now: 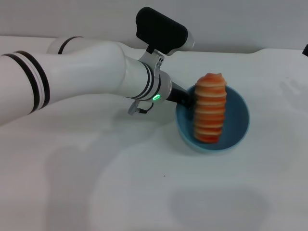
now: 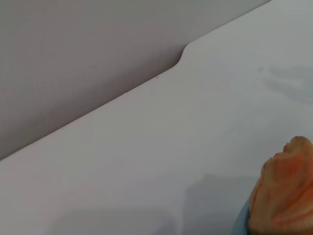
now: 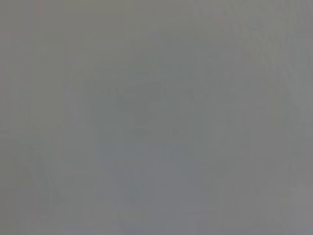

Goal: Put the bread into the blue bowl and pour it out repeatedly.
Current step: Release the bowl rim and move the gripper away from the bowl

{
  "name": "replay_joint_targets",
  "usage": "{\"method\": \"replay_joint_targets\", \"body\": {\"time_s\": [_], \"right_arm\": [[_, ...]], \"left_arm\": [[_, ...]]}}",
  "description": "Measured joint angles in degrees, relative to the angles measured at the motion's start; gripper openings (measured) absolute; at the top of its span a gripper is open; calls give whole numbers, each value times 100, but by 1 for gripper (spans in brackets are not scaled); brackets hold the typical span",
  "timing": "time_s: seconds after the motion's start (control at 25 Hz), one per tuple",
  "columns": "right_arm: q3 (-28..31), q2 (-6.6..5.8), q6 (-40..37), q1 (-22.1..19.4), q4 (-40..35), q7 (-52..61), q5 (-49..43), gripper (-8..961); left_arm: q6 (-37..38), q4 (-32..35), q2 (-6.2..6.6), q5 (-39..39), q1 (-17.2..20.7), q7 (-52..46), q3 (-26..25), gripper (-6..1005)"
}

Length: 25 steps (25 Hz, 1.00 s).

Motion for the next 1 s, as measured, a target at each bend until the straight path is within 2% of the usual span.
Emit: {"method": "replay_joint_targets", "body": {"time_s": [0.4, 0.68, 0.88, 1.0], "right_arm": [[13, -14, 30, -65, 62, -20, 131, 394], [15, -40, 69, -87, 291, -461, 137, 408], [15, -26, 230, -112, 352, -496, 138, 492], [15, 8, 471, -126, 415, -811, 277, 553]], "left_arm": [[-6, -71, 0, -8, 15, 0, -19, 75], [-153, -16, 39, -9, 108, -131, -95, 114], [-375, 52, 45, -8, 243, -130, -223, 315], [-561, 259, 58, 2, 415, -108, -269, 559]]}}
